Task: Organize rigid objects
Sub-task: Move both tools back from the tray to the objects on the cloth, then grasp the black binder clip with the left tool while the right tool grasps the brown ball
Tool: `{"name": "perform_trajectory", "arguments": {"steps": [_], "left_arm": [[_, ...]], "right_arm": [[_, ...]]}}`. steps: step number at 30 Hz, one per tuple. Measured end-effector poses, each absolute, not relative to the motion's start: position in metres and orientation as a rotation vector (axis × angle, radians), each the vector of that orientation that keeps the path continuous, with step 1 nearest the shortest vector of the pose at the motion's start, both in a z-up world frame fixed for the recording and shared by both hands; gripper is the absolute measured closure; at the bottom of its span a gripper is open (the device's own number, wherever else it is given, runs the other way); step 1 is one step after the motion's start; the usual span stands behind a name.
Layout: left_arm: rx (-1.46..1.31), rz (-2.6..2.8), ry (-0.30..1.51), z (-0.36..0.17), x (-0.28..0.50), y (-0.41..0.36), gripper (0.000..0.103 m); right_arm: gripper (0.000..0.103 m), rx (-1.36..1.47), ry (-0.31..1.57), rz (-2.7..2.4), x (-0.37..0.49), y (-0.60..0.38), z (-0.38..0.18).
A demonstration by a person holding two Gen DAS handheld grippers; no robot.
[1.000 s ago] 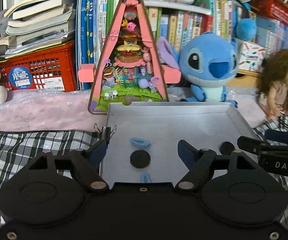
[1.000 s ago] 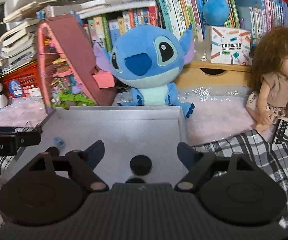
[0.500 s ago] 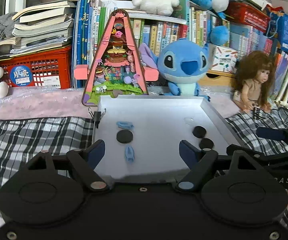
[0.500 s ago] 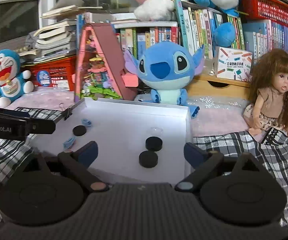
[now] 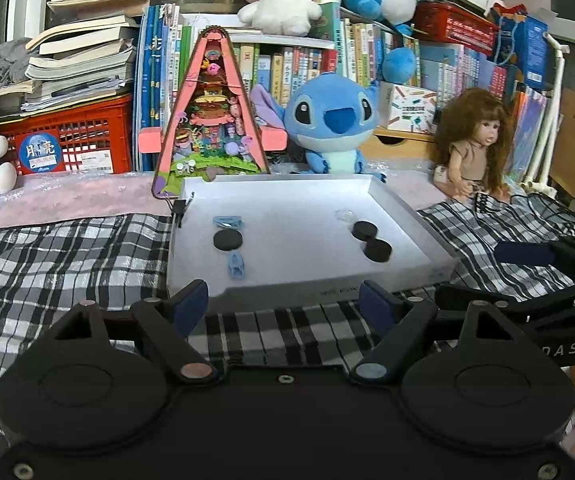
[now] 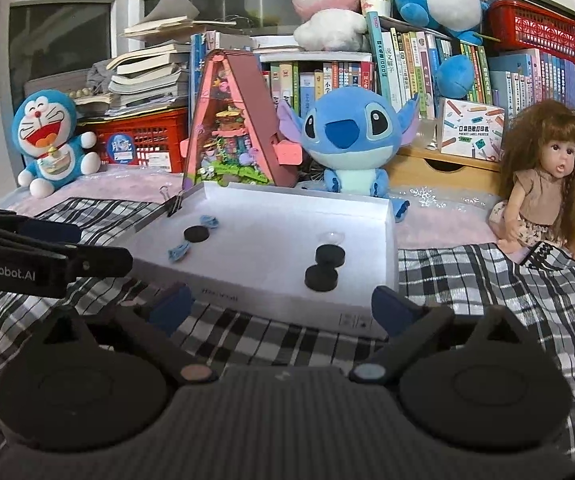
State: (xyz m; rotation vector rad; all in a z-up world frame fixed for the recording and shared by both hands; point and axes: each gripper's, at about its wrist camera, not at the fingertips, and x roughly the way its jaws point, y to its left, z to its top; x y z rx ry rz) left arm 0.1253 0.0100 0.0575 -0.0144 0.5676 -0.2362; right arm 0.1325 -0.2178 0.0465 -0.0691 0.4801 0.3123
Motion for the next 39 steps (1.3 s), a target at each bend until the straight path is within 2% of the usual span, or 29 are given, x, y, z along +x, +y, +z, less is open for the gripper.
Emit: {"name": "perform_trajectory", "arguments": {"steps": [19,39], "left_arm": [[0.036,-0.248,0.528,0.029,0.063,0.011,0.019],[0.070,-0.261,0.515,0.000,0.033,0.012,0.018]], "right_arm": [[0.001,-0.055,0.499,0.279,0.082,-0.229,0.015],[0.000,-0.079,0.511,0.239,0.063,-0.234,-0.006]]}}
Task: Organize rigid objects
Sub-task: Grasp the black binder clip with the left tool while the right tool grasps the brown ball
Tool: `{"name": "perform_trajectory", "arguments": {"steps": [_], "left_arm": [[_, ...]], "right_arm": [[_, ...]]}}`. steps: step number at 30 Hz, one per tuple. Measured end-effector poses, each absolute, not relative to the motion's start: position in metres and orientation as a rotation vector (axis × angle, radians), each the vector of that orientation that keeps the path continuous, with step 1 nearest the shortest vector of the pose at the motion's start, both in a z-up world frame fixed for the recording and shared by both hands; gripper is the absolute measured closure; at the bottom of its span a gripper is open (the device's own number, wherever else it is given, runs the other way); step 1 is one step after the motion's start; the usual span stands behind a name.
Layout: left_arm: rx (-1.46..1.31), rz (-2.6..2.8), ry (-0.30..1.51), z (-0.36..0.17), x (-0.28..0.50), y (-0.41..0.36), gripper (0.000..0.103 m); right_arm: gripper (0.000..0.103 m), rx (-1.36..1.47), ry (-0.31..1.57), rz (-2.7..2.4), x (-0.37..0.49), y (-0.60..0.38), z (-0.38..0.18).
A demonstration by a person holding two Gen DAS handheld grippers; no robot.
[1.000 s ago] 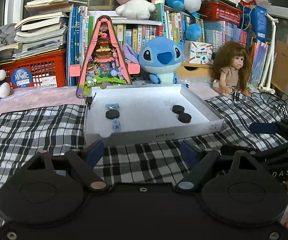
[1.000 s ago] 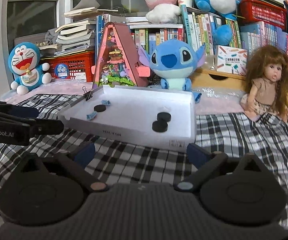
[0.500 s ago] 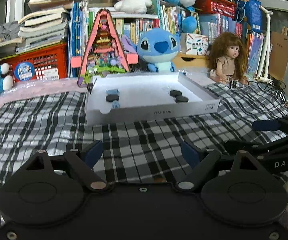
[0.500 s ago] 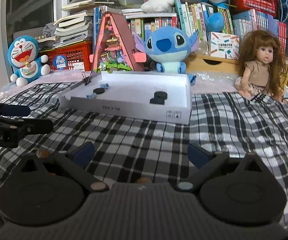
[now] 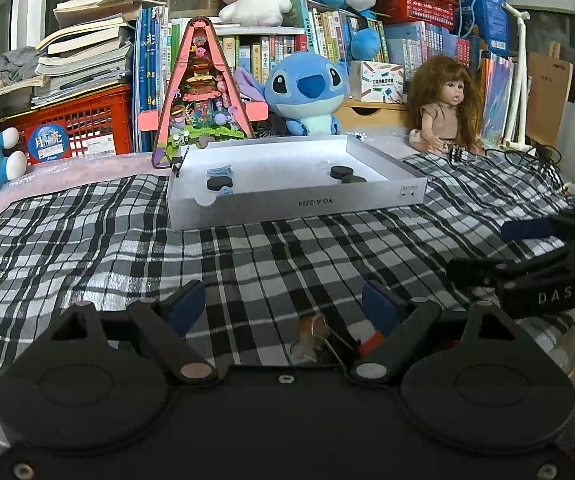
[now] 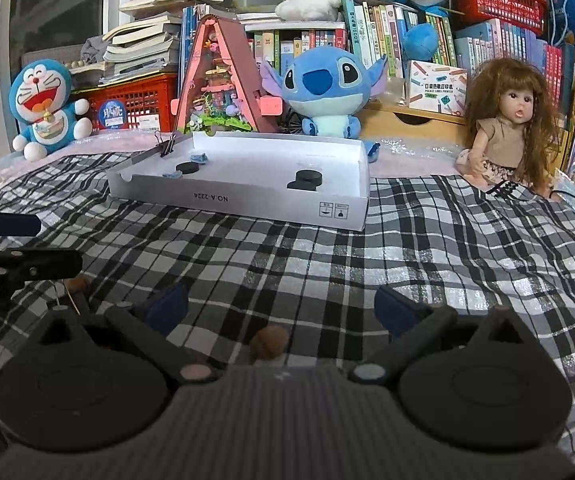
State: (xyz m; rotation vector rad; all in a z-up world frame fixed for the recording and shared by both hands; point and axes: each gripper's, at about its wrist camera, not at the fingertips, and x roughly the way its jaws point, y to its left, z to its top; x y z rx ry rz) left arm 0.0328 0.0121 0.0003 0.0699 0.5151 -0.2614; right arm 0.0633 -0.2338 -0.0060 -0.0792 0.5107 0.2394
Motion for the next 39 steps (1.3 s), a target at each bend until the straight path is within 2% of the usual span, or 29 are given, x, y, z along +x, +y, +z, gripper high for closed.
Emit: {"name": "perform_trajectory", "arguments": {"steps": [10,19,21,27,32,34,39], "left_arm": [[0.083,-0.265,0.539,-0.010,0.022,0.013,0.019],[0.044,-0.253,0.597,-0.020,0.016,0.027,0.026],[0.038,-0.258,0.600,-0.020,0.014,0.027,0.027],[0.063,-0.296,0.596,-0.021,0.013,0.014,0.052],[0.072,-0.328,0.594,-0.021,0.012,0.004,0.077],[0.079,-0.337,0.595,-0.021,0.012,0.001,0.078],[0.090,-0.344,0.591,-0.023,0.014,-0.005,0.079]], "right_arm": [[0.000,-0.119,0.503,0.224,0.056,-0.235,-0.011],[0.000,-0.176,0.495,0.217,0.047,-0.232,-0.017],[0.003,-0.185,0.496,0.226,0.046,-0.230,-0.018],[0.017,-0.203,0.504,0.263,0.043,-0.225,-0.020],[0.029,-0.197,0.493,0.263,0.041,-0.224,-0.021],[0.033,-0.190,0.489,0.245,0.041,-0.226,-0.021],[0.034,-0.189,0.490,0.248,0.042,-0.228,-0.023]]}}
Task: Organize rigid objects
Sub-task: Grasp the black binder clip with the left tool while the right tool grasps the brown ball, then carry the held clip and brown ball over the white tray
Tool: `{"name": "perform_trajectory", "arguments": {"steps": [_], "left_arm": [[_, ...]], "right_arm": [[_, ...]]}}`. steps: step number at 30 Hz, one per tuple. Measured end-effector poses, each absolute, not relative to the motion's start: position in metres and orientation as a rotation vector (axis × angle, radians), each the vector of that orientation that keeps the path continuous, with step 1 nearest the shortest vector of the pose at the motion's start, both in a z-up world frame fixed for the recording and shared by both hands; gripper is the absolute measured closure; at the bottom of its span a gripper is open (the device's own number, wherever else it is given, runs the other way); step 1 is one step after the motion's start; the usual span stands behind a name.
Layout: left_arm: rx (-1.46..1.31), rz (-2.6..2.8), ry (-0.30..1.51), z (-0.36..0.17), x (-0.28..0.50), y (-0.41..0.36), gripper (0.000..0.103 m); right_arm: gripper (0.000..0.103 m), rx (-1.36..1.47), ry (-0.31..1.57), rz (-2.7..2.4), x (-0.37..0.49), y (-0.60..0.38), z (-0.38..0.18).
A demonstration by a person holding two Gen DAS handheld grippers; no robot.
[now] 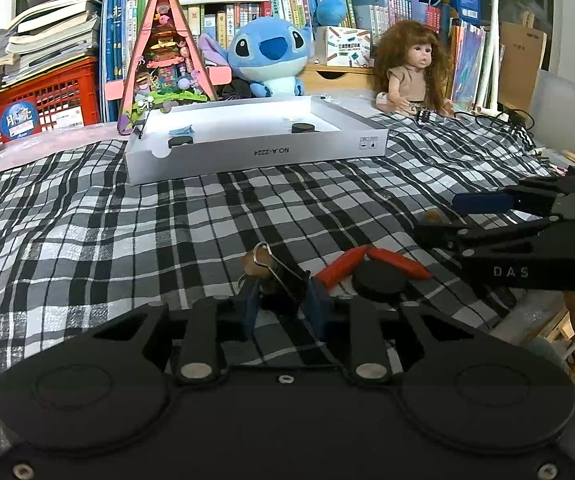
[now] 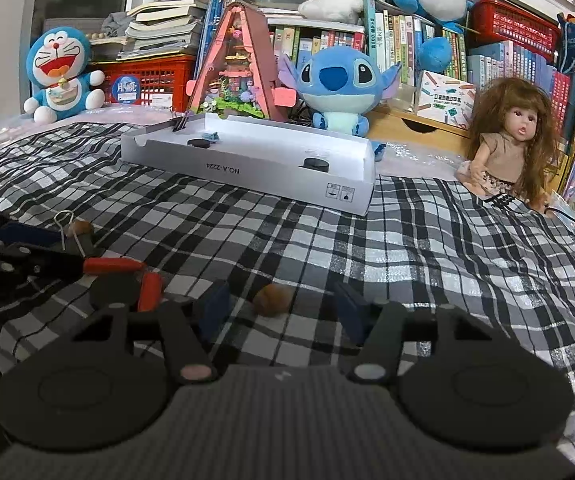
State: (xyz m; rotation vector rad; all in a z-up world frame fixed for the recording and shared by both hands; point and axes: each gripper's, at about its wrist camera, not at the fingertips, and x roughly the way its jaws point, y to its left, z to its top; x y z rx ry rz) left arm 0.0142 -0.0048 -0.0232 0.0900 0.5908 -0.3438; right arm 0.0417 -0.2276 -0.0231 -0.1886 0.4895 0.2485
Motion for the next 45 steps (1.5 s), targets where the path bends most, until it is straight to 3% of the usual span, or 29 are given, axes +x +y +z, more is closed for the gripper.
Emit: {"name": "perform_trajectory", "arguments": {"steps": [2,4,6,8,45], "left_arm": [[0.087,-0.342,0.588,-0.024,0.015,-0.006,0.081],[0.085,-0.341,0.587,-0.023,0.015,-0.008,0.082],[0.075,-0.346,0.582,-0.020,0.013,-0.007,0.083],[0.071,-0.351,0.577,-0.016,0.013,-0.006,0.085],[-0.007,-0.183,0.493,0.015,0.030,0.042,0.085]], "right_arm": [[0.037,-0.191,0.490,0.246,0.042,-0.226,-0.025],[0.049,-0.190,0.493,0.245,0.042,-0.226,-0.026],[0.071,-0.181,0.505,0.243,0.044,-0.225,-0.026],[0.077,-0.163,0.509,0.252,0.044,-0.227,-0.024],[0.078,-0.123,0.481,0.261,0.046,-0.227,-0.012]]}}
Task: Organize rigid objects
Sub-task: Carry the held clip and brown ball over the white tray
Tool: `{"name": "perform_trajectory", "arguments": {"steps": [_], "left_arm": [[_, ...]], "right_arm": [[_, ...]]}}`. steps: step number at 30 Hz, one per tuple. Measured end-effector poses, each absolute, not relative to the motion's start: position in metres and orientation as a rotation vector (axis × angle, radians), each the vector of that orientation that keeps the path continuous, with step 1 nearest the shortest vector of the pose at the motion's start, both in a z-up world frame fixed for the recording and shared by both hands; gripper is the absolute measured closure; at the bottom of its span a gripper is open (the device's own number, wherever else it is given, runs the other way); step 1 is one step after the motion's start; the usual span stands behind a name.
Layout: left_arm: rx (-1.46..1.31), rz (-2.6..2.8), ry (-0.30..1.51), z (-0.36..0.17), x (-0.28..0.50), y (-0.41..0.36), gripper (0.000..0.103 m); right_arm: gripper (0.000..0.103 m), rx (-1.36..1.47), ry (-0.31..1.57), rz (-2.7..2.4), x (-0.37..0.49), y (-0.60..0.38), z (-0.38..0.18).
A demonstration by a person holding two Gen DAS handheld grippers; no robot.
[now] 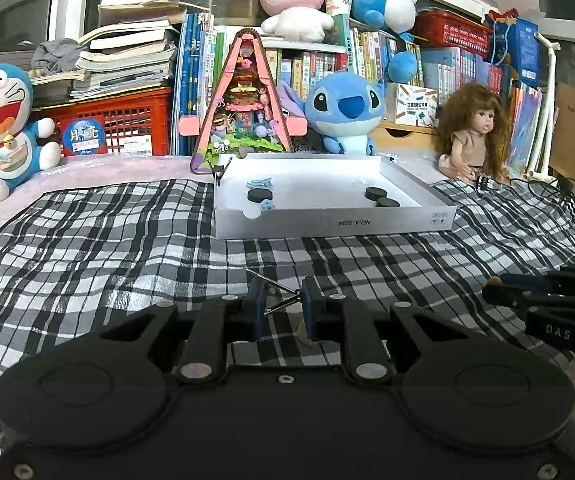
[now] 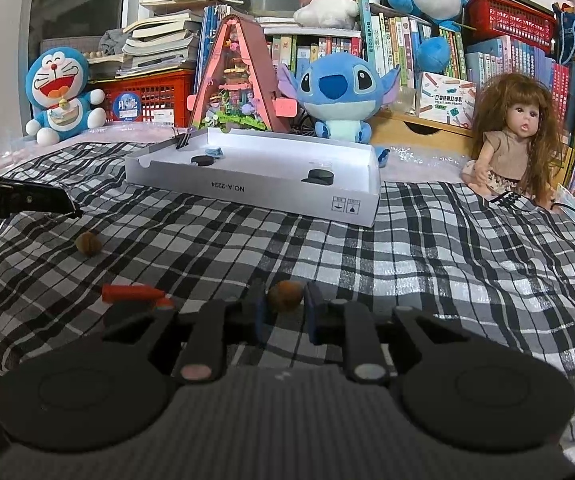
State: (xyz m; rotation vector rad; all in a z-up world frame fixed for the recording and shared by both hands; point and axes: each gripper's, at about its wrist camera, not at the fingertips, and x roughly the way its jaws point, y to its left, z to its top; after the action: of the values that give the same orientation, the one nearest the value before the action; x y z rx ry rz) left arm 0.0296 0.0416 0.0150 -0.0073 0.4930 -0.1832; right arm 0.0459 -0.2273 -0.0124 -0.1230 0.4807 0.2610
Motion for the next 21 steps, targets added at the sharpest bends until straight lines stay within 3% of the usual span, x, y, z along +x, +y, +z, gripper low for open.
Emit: {"name": "perform_trajectory", "arguments": {"steps": [21], "left_arm": [[0.018,-0.181,0.500,0.031,0.066,0.021,0.085]], "right_arm": [[0.078,-0.071,0.472,0.251,0.068,-0.224,0.001]]}}
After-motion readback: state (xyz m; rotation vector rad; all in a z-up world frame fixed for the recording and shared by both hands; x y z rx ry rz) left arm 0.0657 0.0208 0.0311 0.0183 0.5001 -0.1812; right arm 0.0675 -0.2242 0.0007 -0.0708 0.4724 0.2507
